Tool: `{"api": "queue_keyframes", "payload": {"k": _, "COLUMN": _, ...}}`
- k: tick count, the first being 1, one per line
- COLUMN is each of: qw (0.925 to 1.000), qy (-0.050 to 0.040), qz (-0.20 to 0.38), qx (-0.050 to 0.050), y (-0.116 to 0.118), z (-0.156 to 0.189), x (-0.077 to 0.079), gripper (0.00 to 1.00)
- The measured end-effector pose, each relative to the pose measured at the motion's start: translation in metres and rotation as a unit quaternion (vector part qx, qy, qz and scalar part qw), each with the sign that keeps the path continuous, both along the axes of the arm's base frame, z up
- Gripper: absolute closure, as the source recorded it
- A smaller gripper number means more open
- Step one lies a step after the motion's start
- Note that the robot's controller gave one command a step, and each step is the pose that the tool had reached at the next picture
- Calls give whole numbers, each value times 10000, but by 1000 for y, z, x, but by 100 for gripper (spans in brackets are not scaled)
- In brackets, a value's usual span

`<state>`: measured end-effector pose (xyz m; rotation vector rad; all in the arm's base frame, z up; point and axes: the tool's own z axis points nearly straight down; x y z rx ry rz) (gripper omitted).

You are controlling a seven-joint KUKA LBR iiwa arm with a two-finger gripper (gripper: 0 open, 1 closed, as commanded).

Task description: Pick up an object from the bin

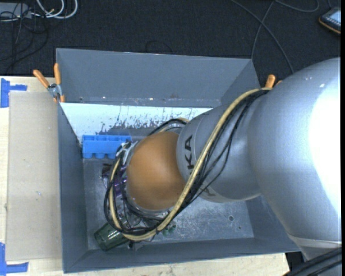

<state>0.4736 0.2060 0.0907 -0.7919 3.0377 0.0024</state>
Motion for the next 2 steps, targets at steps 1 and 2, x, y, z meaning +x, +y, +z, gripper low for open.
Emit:
{"api": "queue_keyframes", "payload": {"k": 1, "qw": 10000, "qy": -7, "qz": -1, "qx": 6, "y": 1, "z": 21, "x": 0, "gripper": 100}}
{"api": "queue_keyframes", "payload": {"k": 2, "qw": 10000, "qy": 6, "qz": -16, "qx": 1, "y": 1, "z": 41, "x": 0, "gripper": 100}}
